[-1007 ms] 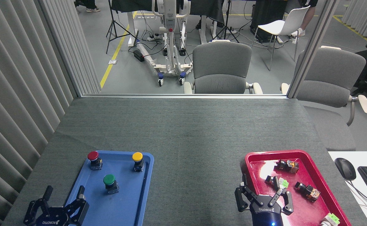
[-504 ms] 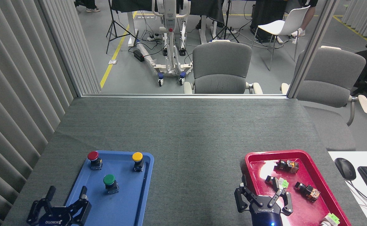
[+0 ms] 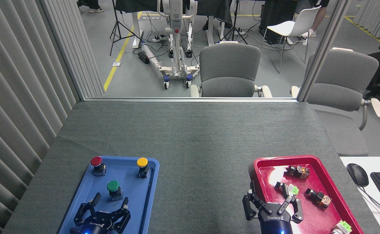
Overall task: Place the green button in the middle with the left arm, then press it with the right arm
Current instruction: 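Reach the left gripper forward and grasp the green button on the blue tray, then lift the green button and carry it toward the table middle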
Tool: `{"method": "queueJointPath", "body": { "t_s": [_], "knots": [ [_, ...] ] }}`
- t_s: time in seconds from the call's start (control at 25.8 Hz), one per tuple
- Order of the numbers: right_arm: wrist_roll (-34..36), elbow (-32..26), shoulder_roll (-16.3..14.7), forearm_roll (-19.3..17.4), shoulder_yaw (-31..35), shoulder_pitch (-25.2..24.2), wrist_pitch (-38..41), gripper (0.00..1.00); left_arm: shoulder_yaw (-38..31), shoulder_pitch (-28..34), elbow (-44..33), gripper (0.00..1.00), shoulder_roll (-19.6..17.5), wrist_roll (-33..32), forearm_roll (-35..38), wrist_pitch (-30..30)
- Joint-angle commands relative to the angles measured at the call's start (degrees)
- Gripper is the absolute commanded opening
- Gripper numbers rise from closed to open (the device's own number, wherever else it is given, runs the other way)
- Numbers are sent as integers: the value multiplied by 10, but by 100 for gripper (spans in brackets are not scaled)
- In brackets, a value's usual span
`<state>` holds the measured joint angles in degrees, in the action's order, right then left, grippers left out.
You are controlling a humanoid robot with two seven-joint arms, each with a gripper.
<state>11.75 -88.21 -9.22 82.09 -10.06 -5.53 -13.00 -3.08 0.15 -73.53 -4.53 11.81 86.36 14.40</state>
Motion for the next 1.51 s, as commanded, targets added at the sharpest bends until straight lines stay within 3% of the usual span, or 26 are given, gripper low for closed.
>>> {"method": "queueJointPath", "body": {
  "t_s": [0.0, 0.7, 0.74, 0.85, 1.12, 1.16, 1.32, 1.47],
  "knots": [
    [2, 1, 0, 0, 0, 0, 1, 100, 10, -39, 65, 100, 5, -2, -2, -2],
    [3, 1, 0, 1, 0, -5, 3, 100, 6, -132, 214, 99, 3, 1, -27, -48],
    [3, 1, 0, 1, 0, -5, 3, 100, 6, -138, 219, 96, 2, 1, -27, -49],
    [3, 1, 1, 2, 1, -6, 8, 100, 7, -139, 220, 55, 0, -4, -23, -66],
    [3, 1, 1, 2, 1, -13, 3, 99, 11, -115, 180, 5, -9, 8, -16, -43],
    [3, 1, 1, 2, 1, -13, 3, 99, 11, -107, 154, 0, -14, 10, -16, -25],
    [3, 1, 2, 2, 1, -13, 3, 99, 23, -78, 48, 0, -32, 40, -15, 80],
    [1, 1, 2, 2, 1, -14, 3, 99, 134, -80, 25, 0, -21, 42, -15, 101]
  ]
}}
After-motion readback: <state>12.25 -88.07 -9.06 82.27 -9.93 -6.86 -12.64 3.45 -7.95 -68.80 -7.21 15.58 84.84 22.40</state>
